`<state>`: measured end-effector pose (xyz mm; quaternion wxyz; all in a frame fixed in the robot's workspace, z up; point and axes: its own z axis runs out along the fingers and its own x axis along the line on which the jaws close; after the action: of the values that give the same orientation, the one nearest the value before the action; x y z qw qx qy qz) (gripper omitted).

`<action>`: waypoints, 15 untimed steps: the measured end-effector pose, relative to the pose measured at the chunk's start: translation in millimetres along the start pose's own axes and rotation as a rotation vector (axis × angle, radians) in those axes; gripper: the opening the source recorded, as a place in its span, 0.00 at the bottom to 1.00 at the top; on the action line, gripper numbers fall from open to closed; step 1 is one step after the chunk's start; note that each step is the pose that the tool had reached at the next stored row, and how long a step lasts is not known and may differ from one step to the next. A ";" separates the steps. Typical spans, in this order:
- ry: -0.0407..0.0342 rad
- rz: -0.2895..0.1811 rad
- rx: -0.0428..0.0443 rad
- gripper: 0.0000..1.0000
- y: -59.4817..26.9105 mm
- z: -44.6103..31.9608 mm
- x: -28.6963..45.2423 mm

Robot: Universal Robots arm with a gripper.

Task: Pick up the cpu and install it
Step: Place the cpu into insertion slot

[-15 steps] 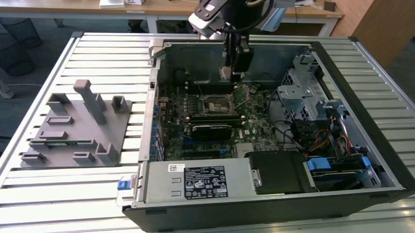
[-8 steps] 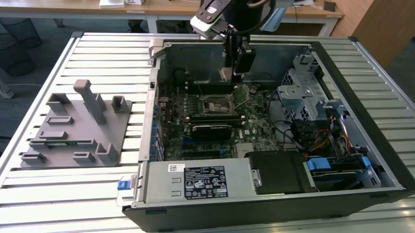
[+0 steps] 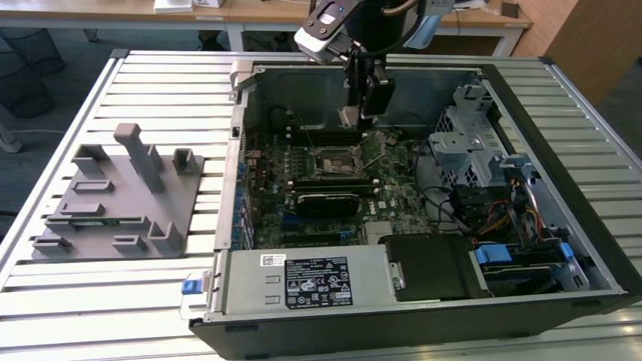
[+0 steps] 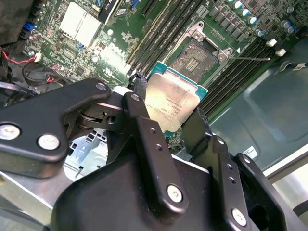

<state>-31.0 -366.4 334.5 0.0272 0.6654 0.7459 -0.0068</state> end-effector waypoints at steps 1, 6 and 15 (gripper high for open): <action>-0.0001 0.000 0.0000 0.54 0.0 0.3 0.0; 0.0000 0.000 0.0000 0.54 -0.1 2.0 0.1; 0.0007 -0.026 -0.0013 0.54 -0.2 6.3 0.3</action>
<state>-31.0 -366.4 328.2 0.0272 0.6558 0.7544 -0.0064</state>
